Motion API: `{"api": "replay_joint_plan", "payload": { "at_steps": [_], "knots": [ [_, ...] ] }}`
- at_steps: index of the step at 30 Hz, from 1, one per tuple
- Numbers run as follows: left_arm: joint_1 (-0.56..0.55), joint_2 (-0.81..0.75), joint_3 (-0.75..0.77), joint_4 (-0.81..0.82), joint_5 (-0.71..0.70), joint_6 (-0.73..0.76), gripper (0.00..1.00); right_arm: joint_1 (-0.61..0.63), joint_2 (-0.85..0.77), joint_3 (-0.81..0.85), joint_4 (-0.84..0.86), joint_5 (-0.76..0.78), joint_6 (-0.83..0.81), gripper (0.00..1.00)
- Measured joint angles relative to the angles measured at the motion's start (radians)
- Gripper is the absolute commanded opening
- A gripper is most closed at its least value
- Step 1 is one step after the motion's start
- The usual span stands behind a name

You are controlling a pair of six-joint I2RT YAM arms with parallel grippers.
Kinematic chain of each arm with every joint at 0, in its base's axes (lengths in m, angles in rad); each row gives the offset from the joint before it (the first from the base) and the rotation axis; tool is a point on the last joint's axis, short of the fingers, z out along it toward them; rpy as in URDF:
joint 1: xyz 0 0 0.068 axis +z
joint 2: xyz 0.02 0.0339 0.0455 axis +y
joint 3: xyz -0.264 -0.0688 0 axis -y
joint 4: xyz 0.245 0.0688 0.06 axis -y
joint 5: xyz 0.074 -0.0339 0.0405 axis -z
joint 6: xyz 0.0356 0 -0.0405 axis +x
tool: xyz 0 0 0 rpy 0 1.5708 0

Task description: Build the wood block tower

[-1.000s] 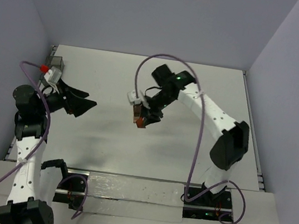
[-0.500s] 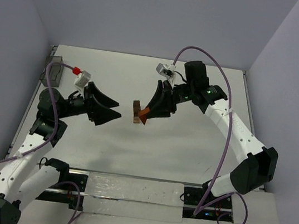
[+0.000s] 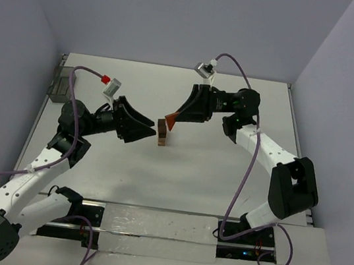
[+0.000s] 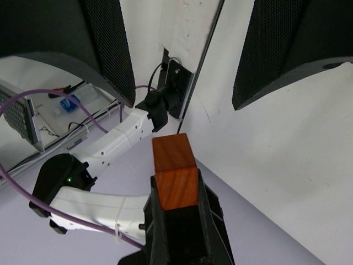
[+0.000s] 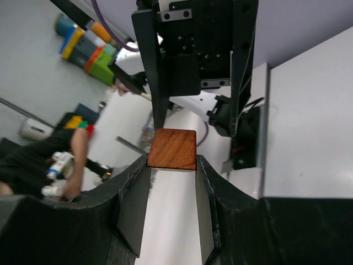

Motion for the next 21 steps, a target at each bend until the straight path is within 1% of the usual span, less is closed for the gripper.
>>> {"api": "replay_joint_plan", "payload": {
  "at_steps": [3, 7, 15, 21],
  "knots": [
    [-0.003, 0.01, 0.006, 0.001, -0.02, -0.023, 0.77, 0.0, 0.026, 0.0, 0.093, 0.007, 0.147, 0.08],
    [-0.003, 0.017, 0.031, 0.0, -0.046, -0.062, 0.75, 0.0, 0.033, 0.0, 0.153, 0.014, 0.232, 0.08],
    [-0.017, 0.061, 0.118, 0.0, -0.076, -0.139, 0.72, 0.002, 0.033, 0.0, 0.193, 0.021, 0.257, 0.08],
    [-0.052, 0.089, 0.134, -0.009, -0.073, -0.17, 0.71, 0.002, 0.031, 0.0, 0.2, 0.021, 0.193, 0.07]
  ]
}}
